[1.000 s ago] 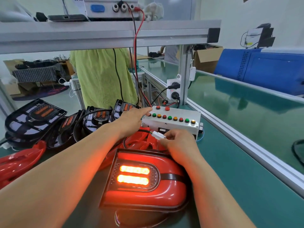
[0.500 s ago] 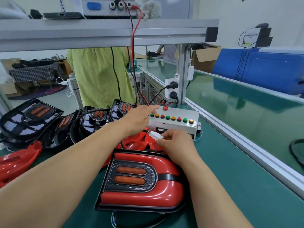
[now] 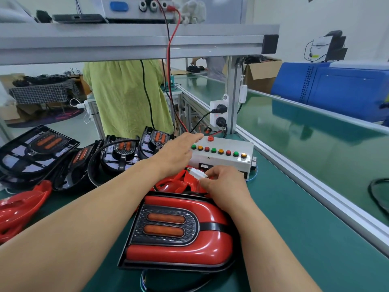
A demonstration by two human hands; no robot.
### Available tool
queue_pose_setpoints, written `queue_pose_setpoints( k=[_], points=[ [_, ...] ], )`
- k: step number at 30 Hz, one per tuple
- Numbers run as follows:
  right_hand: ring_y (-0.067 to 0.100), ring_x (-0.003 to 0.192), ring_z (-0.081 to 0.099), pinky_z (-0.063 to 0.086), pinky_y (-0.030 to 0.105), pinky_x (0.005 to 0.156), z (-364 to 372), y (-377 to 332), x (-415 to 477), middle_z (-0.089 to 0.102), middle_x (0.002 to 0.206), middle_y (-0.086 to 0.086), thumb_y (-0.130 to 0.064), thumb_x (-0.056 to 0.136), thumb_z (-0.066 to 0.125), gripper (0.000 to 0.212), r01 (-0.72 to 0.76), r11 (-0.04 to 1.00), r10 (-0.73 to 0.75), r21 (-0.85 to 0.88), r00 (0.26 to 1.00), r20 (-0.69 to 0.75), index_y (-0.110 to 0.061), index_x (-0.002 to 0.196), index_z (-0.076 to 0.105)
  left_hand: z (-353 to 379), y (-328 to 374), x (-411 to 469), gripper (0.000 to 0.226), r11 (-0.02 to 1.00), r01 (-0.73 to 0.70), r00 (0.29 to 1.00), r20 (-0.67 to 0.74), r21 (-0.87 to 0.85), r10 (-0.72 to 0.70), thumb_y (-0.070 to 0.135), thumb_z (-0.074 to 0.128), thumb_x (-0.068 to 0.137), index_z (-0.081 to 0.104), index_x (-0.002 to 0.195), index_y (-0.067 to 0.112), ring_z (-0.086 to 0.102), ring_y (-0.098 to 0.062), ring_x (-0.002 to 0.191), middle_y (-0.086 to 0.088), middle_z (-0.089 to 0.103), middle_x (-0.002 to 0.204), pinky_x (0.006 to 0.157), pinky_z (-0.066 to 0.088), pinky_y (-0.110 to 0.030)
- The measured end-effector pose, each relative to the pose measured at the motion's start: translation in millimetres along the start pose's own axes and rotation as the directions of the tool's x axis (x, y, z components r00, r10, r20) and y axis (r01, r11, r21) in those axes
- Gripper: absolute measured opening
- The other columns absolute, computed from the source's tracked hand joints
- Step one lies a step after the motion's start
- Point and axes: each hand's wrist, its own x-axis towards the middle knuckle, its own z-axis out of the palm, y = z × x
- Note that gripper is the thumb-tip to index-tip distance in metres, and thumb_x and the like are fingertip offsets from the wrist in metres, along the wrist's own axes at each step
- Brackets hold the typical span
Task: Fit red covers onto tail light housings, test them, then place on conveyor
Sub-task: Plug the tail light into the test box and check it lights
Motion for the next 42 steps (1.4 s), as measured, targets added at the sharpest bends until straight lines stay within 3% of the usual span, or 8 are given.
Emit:
queue_pose_setpoints(
  k=[5,16,22,27,31,36,42],
  points=[
    [0.019,0.087,0.066,0.056,0.043,0.082,0.8,-0.2,0.2,0.071,0.088,-0.003,-0.028,0.077,0.070,0.005,-0.005,1.000,0.005,-0.006,1.000,-0.009,-0.030,0.078,0.066,1.8,-2.6,0.5,0.056,1.000,0.021,1.000,0.015,-0.023,-0.021,0.004,0.034,0.101,0.031,0.153,0.023,0.035,-0.014,0.139,-0.001,0.041,0.150,0.106,0.022,-0.020],
    [0.021,0.091,0.065,0.055,0.043,0.083,1.9,0.4,0.5,0.072,0.092,0.000,-0.028,0.079,0.068,0.019,-0.011,1.000,0.012,0.003,1.000,-0.027,-0.023,0.096,0.073,3.3,-2.5,-0.6,0.059,0.998,0.034,0.998,0.049,-0.058,-0.031,0.002,0.035,0.099,0.029,0.154,0.024,0.036,-0.016,0.139,-0.004,0.040,0.152,0.106,0.024,-0.021],
    [0.021,0.090,0.065,0.056,0.042,0.083,1.7,0.3,0.1,0.072,0.092,0.000,-0.027,0.080,0.067,0.015,-0.003,1.000,0.003,-0.001,1.000,-0.029,-0.024,0.093,0.073,2.7,-4.2,0.7,0.058,1.000,0.005,0.997,0.083,0.022,-0.007,0.005,0.037,0.100,0.029,0.154,0.026,0.031,-0.017,0.144,0.001,0.030,0.157,0.117,0.026,-0.032],
    [0.021,0.093,0.065,0.055,0.042,0.083,1.5,0.6,-0.2,0.072,0.094,0.001,-0.027,0.079,0.067,0.017,0.001,1.000,-0.002,-0.008,0.999,-0.033,-0.024,0.095,0.074,3.7,-4.3,1.9,0.058,0.999,-0.007,0.997,0.078,0.040,0.004,0.005,0.037,0.100,0.029,0.154,0.024,0.030,-0.016,0.144,0.001,0.029,0.158,0.116,0.023,-0.028],
    [0.021,0.091,0.065,0.055,0.041,0.083,1.8,1.4,0.1,0.072,0.092,0.000,-0.028,0.079,0.067,0.017,0.002,1.000,-0.002,-0.007,0.999,-0.038,-0.023,0.094,0.074,4.7,-4.3,3.6,0.057,0.997,-0.013,0.998,0.066,0.071,0.009,0.005,0.037,0.101,0.028,0.154,0.023,0.030,-0.018,0.143,0.000,0.030,0.157,0.116,0.024,-0.030],
    [0.021,0.091,0.064,0.055,0.042,0.082,2.1,1.6,1.0,0.072,0.092,0.000,-0.028,0.080,0.067,0.016,0.001,1.000,-0.002,-0.017,0.999,-0.037,-0.023,0.093,0.074,5.0,-5.4,6.2,0.057,0.976,-0.057,0.997,0.066,0.213,0.043,0.007,0.039,0.100,0.029,0.154,0.023,0.031,-0.021,0.142,-0.003,0.037,0.155,0.116,0.025,-0.044],
    [0.022,0.087,0.065,0.055,0.041,0.080,3.3,1.5,1.9,0.072,0.085,0.001,-0.028,0.079,0.067,0.012,0.010,1.000,-0.011,-0.021,0.999,-0.047,-0.021,0.086,0.074,7.2,-9.5,10.3,0.059,0.944,-0.085,0.996,0.049,0.320,0.073,0.008,0.040,0.097,0.031,0.152,0.026,0.036,-0.022,0.137,-0.002,0.045,0.150,0.112,0.027,-0.042]
  ],
)
